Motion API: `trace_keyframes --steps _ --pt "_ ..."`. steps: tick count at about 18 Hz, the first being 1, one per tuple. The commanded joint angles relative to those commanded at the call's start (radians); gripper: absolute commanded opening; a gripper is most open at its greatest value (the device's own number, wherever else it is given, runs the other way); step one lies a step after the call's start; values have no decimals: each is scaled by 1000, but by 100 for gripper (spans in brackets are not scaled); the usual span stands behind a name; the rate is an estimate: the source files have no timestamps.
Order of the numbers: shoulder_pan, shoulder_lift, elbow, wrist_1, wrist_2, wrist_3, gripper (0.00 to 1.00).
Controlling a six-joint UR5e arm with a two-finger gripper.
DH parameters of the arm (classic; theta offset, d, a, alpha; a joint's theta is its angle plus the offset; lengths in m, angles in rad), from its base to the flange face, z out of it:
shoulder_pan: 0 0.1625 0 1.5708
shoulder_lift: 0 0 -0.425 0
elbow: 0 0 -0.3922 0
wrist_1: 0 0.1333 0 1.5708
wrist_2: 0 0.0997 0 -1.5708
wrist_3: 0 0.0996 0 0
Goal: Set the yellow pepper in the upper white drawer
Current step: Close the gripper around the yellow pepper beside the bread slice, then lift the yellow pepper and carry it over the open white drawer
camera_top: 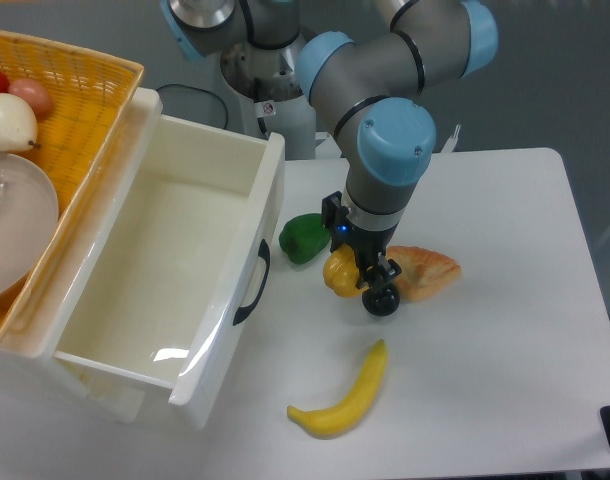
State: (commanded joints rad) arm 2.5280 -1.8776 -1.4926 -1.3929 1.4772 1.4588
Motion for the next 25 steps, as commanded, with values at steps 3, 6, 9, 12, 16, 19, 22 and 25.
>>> trace_keyframes --steps 3,6,9,12,16,19,22,25 --pt "-3 0 -2 5 0 0 50" --pt "0 0 2 5 -2 -3 50" --pt "3 2 2 -2 0 -9 50" --pt "-5 2 5 -2 0 -67 50" --pt "-3 11 12 -2 5 -69 50" --pt "3 17 17 0 0 -89 50" --pt "26 17 55 -27 0 -133 50" --pt "66 34 69 -80 -6 -158 50"
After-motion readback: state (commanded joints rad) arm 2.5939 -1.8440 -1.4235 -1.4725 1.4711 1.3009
